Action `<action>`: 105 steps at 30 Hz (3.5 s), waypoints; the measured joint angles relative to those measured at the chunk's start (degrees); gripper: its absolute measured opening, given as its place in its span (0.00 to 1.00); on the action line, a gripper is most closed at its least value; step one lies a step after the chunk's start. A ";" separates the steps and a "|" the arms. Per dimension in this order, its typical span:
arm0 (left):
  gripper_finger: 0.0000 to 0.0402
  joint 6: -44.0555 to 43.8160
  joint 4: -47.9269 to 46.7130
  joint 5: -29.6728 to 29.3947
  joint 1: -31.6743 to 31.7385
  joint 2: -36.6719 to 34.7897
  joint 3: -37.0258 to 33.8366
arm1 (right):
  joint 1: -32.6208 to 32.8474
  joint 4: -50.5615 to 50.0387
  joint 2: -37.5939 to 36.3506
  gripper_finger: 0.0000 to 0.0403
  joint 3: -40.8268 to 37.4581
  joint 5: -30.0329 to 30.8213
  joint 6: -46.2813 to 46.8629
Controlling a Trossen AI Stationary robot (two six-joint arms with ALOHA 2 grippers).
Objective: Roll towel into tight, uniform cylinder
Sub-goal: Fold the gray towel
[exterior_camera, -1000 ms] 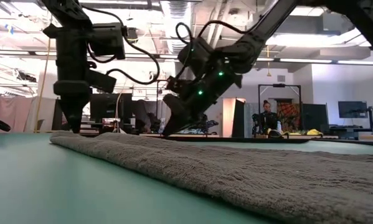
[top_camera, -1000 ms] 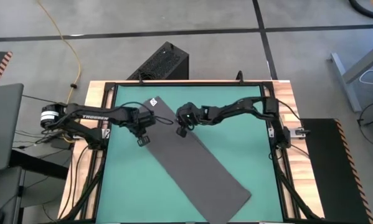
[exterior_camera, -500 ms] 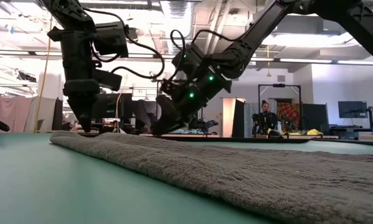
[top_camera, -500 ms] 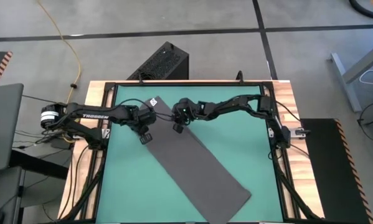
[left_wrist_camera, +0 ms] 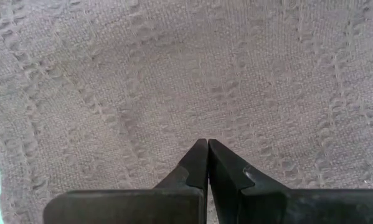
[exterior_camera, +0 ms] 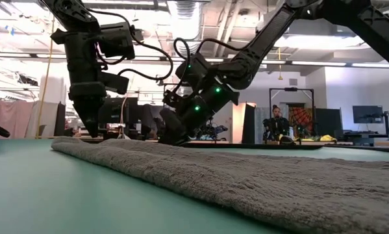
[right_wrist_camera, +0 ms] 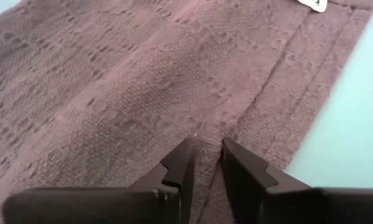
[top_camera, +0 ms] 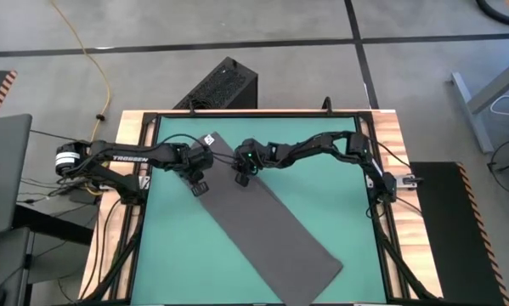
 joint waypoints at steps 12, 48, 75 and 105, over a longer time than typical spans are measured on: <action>0.00 -0.19 -0.06 0.05 0.00 0.00 0.00 | 0.03 -0.60 0.01 0.04 2.26 1.96 0.39; 0.00 1.59 18.35 0.17 9.57 19.05 5.92 | 23.19 -28.25 -41.56 0.32 -32.98 -0.17 13.69; 0.00 -6.37 28.77 13.97 -20.74 15.54 16.51 | 31.85 -20.25 -43.86 0.28 -39.78 9.26 9.67; 0.00 -21.89 -6.10 12.22 -32.77 23.78 16.69 | 2.44 12.76 -43.79 0.15 -46.27 5.45 -3.86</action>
